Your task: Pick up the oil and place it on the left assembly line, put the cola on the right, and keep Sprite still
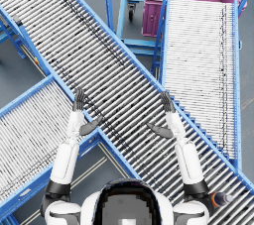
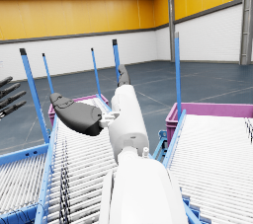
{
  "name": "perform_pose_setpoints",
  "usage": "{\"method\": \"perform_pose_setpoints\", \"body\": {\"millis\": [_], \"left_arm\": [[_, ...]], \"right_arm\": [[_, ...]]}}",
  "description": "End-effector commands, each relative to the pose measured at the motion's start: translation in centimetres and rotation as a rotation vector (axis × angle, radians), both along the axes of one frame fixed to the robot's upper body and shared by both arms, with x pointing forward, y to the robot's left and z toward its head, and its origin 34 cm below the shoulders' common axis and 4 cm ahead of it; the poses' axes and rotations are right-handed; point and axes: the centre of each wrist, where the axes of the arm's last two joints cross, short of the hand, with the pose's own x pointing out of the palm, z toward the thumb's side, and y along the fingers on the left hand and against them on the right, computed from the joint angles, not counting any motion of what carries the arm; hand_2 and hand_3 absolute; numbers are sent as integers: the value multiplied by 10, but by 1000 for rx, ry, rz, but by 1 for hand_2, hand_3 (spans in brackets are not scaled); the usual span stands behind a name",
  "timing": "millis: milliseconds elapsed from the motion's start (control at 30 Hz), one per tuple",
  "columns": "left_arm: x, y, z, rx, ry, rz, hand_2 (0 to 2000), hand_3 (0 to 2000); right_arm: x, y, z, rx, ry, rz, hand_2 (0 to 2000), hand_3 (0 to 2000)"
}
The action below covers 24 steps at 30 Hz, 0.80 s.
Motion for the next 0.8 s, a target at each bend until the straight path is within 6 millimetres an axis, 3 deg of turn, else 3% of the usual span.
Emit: {"method": "perform_pose_setpoints", "body": {"millis": [33, 800], "left_arm": [[0, 0, 0, 0, 0, 0, 0, 0], [0, 0, 0, 0, 0, 0, 0, 0]], "right_arm": [[0, 0, 0, 0, 0, 0, 0, 0], [0, 0, 0, 0, 0, 0, 0, 0]]}}
